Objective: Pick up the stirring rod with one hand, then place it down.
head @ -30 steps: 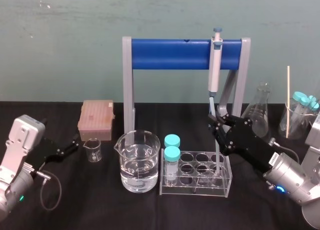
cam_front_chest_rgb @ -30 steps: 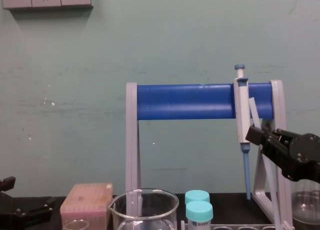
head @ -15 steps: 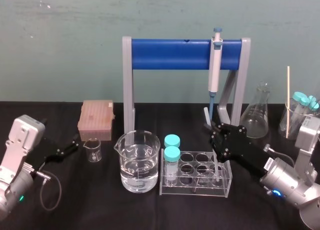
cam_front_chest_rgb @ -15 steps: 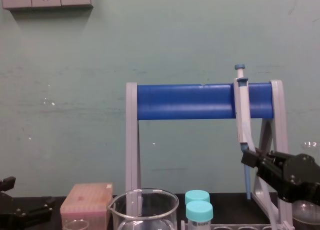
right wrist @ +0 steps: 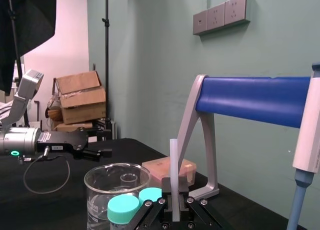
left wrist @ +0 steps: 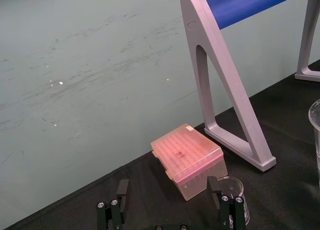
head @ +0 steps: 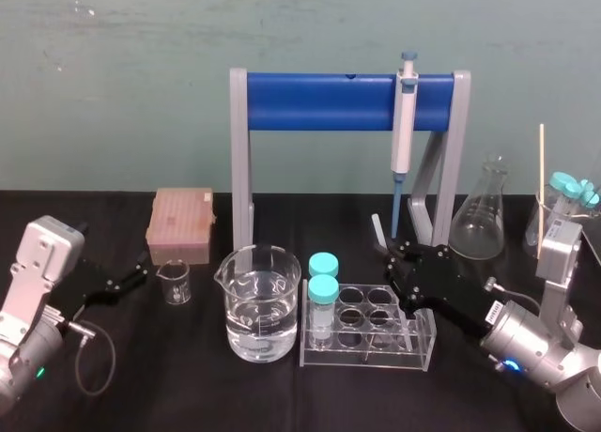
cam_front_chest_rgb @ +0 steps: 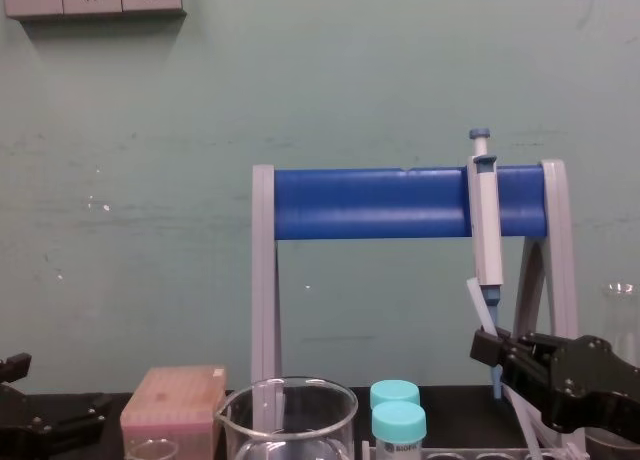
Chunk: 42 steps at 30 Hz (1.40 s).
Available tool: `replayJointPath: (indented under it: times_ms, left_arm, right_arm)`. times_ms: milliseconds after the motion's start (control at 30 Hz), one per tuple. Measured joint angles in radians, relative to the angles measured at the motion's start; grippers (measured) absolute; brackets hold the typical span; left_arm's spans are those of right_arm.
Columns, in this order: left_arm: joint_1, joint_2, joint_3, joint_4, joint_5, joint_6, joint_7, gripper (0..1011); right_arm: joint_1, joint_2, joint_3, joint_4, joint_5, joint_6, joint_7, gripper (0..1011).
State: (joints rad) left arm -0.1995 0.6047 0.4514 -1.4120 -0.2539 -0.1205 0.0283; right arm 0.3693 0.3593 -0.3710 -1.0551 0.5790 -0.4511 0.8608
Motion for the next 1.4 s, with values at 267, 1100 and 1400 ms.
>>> replayJointPath:
  times_ms: [267,1100,1400]
  left_arm:
    - [0.0,0.0,0.0,0.0,0.0,0.0,0.0,1000]
    - [0.0,0.0,0.0,0.0,0.0,0.0,0.0,1000]
    - [0.0,0.0,0.0,0.0,0.0,0.0,0.0,1000]
  right_arm:
    - [0.0,0.0,0.0,0.0,-0.001,0.001,0.0,70]
    - [-0.002,0.0,0.003,-0.004,0.001,-0.002,-0.002,456]
    - [-0.002,0.0,0.003,-0.004,0.001,-0.003,-0.002,720]
